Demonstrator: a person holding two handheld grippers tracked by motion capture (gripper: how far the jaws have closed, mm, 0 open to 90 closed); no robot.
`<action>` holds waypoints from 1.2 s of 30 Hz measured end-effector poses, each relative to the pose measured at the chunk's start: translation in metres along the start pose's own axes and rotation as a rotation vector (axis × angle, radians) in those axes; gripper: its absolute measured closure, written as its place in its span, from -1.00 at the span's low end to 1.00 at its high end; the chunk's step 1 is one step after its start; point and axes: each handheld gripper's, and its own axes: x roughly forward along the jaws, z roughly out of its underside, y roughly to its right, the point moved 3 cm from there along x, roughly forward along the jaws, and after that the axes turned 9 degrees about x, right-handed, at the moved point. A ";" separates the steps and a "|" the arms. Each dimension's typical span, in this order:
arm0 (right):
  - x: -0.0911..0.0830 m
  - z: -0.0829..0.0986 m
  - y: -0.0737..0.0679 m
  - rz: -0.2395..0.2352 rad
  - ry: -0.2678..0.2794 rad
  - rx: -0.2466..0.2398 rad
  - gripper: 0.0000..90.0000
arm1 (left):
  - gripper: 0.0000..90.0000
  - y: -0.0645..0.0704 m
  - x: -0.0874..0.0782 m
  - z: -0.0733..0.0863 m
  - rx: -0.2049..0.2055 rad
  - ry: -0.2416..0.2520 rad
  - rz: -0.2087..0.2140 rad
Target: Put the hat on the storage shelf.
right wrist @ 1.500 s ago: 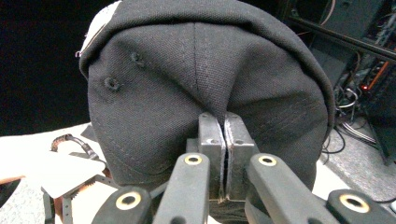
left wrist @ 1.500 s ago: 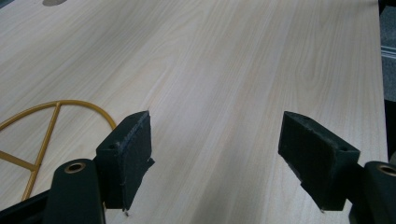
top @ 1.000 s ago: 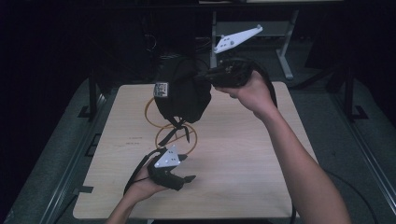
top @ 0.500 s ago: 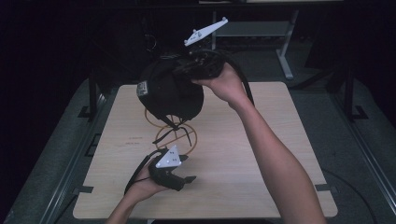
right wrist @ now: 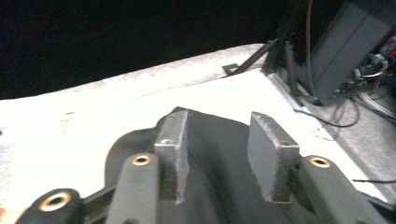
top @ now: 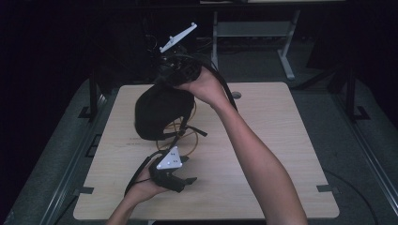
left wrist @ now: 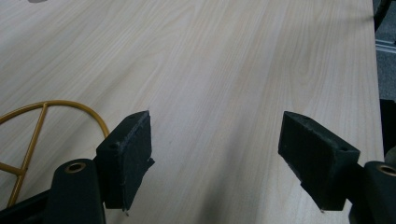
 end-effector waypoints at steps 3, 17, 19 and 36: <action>0.000 0.005 0.001 0.018 -0.027 -0.003 0.23 | -0.43 0.000 0.001 0.000 -0.001 -0.002 -0.001; -0.025 0.034 0.018 0.024 -0.006 0.051 0.05 | -0.43 0.001 0.000 -0.001 -0.012 0.004 0.000; -0.026 0.037 0.020 0.020 0.001 0.055 0.04 | -0.43 0.001 -0.001 0.000 -0.014 0.002 0.001; -0.041 0.067 0.029 0.004 0.013 0.097 -0.07 | -0.43 0.003 0.002 0.001 -0.016 0.012 0.010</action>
